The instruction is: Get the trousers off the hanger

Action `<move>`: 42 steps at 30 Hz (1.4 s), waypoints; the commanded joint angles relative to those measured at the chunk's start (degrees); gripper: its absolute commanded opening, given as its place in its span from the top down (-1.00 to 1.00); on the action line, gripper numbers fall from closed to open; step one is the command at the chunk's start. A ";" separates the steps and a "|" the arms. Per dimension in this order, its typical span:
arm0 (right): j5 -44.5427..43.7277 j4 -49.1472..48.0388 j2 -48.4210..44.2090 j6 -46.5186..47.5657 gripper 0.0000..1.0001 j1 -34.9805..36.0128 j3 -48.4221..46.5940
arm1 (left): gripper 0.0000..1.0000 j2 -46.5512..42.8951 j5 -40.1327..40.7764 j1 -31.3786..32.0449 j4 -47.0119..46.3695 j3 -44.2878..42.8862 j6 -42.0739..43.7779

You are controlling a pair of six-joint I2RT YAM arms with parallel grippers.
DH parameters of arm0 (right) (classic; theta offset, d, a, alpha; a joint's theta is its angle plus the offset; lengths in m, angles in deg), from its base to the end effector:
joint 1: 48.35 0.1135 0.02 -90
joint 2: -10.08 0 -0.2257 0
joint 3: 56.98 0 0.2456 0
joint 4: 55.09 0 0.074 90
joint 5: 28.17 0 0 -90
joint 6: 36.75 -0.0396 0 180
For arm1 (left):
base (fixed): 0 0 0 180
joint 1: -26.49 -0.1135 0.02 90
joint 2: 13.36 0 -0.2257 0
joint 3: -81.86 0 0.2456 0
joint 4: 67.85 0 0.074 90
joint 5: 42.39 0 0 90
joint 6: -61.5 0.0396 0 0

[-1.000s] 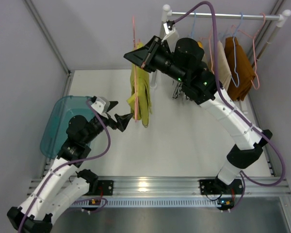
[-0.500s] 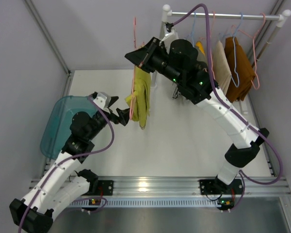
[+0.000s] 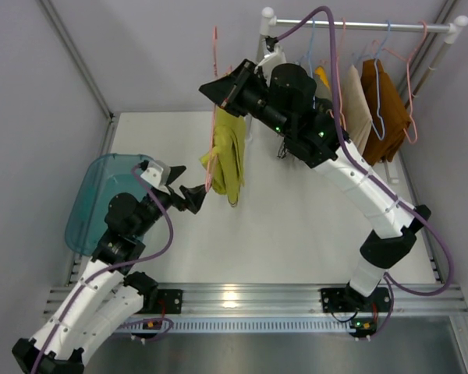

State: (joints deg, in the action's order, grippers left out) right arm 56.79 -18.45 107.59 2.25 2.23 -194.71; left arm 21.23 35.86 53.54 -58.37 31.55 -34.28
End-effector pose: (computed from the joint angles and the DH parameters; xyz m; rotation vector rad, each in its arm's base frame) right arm 0.2251 0.2684 0.5029 0.0842 1.6658 1.3279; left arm 0.1591 -0.0903 0.3204 0.4414 1.4274 -0.6143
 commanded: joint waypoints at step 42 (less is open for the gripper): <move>6.34 -14.33 -0.57 -2.44 1.00 6.45 -10.62 | 0.09 19.90 2.96 0.02 -30.93 -6.46 0.95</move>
State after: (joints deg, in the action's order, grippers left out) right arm 58.36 -19.17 111.29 0.52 6.76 -202.45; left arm 40.93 38.88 53.65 -84.19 28.14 -34.41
